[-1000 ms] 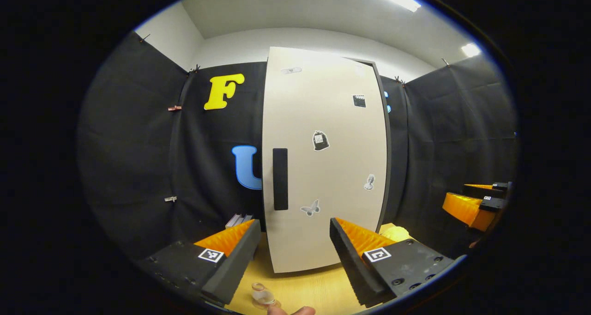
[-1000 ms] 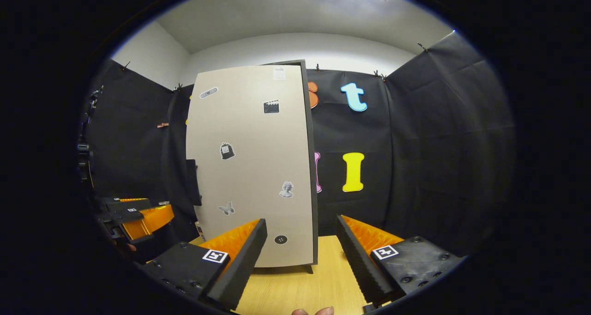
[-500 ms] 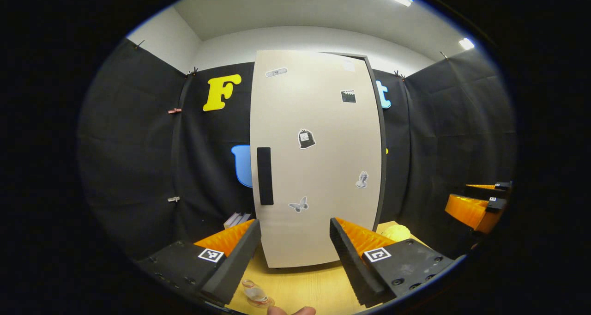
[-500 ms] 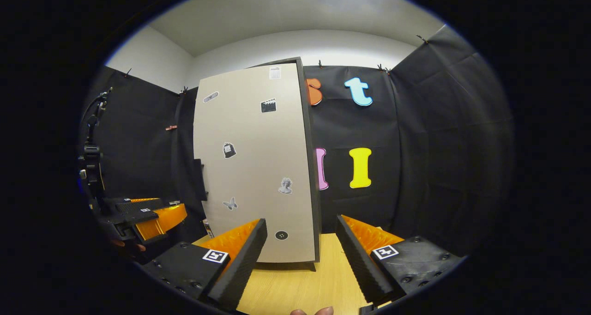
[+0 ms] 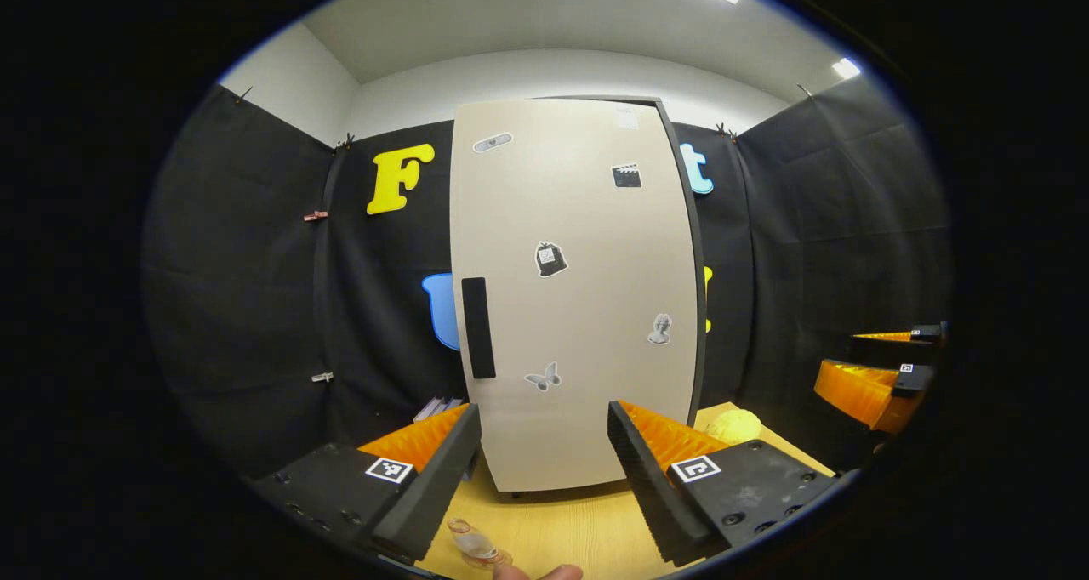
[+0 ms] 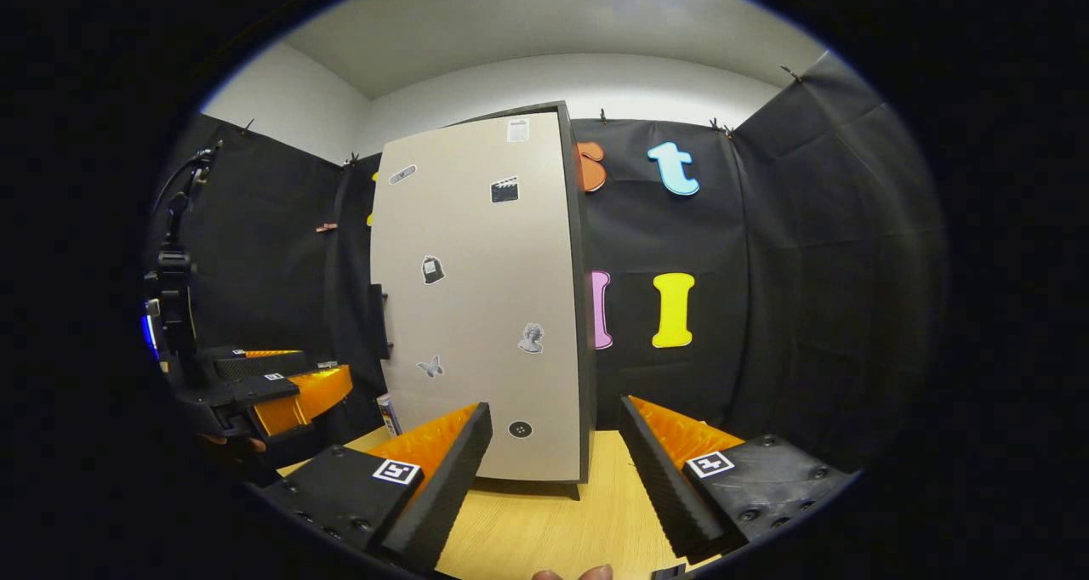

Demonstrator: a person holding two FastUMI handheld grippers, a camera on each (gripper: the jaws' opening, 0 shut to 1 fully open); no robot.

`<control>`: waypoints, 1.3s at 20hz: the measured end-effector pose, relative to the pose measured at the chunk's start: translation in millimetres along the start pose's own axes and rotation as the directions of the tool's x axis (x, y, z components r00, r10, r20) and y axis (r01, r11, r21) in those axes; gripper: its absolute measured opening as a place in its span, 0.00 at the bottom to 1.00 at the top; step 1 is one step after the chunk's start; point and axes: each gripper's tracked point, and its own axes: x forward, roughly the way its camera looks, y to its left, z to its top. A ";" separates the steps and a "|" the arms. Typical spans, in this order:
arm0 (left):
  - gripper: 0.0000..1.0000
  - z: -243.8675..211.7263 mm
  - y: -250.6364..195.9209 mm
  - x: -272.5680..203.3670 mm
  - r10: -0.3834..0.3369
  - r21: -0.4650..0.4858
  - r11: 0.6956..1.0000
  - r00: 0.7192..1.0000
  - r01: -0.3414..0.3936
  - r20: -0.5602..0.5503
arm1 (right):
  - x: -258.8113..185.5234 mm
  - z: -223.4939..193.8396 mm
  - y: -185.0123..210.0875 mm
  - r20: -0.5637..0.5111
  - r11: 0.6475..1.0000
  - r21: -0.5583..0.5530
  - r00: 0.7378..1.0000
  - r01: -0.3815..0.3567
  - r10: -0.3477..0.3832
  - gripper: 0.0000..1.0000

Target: Open the cabinet door with the right hand, grasp the bottle in the cabinet with the left hand and place it on the coaster, then close the cabinet door with the right hand.

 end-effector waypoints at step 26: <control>0.93 1.8 -17.1 1.7 -0.014 0.036 0.999 1.000 0.015 -0.006 | -2.5 -4.1 -8.2 -0.006 1.000 -0.008 1.000 -0.004 0.004 0.97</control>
